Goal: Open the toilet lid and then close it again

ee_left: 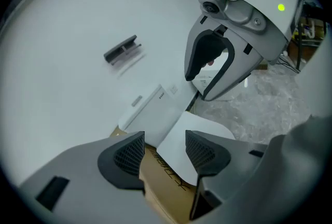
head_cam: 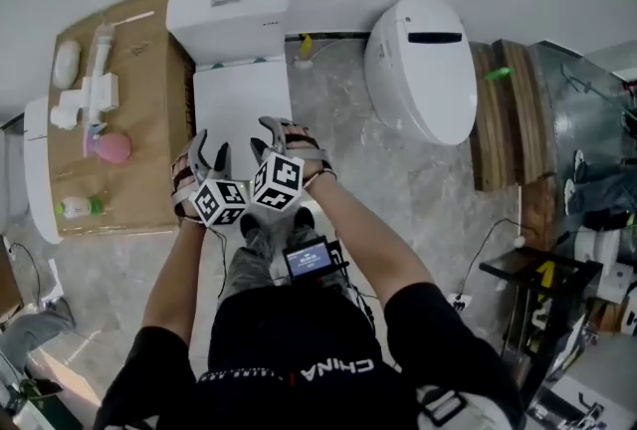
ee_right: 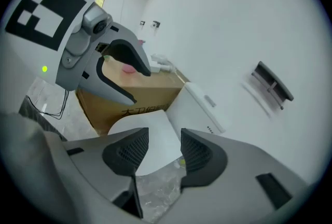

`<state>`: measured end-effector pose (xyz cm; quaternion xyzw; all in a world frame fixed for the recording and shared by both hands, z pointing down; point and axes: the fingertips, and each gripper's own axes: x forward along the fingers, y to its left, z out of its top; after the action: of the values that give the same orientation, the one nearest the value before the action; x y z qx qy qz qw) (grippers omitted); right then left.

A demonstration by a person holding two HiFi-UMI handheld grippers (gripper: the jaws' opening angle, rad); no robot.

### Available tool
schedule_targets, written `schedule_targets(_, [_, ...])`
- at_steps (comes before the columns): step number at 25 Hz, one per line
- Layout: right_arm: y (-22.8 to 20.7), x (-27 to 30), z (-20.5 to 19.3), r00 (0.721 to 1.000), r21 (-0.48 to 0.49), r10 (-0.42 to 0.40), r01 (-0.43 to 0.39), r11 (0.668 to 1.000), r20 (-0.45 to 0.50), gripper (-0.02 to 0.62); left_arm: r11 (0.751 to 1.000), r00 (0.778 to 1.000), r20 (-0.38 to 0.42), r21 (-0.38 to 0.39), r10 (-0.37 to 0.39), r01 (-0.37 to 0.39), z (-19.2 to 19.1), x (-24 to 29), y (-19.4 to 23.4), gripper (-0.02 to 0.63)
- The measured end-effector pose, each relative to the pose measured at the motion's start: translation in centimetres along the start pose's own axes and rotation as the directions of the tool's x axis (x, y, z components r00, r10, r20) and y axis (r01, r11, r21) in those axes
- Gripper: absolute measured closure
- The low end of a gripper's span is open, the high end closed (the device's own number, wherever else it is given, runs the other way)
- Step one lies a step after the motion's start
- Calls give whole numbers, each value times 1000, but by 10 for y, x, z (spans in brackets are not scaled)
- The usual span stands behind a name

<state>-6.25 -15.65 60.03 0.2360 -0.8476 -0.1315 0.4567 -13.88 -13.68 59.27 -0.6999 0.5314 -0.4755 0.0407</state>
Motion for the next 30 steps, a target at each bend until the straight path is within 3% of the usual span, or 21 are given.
schedule_targets(4, [-36, -48, 29, 994, 70, -87, 82, 994, 65, 454, 997, 996, 72, -61, 60, -55, 35, -35, 33, 393])
schedule_targets(8, [-54, -87, 39, 982, 155, -157, 140, 978, 105, 521, 987, 981, 147, -113, 129, -112, 65, -71, 49, 542])
schedule_targets(11, [-59, -106, 40, 976, 189, -177, 151, 970, 130, 562, 984, 977, 162, -132, 142, -121, 78, -88, 46, 591])
schedule_targets(20, [-68, -130, 45, 964, 229, -190, 145, 963, 189, 581, 982, 981, 157, -167, 115, -89, 78, -111, 38, 595])
schedule_targets(30, [-53, -156, 21, 957, 233, -131, 69, 970, 259, 580, 970, 986, 79, -205, 147, -128, 75, -150, 4, 595])
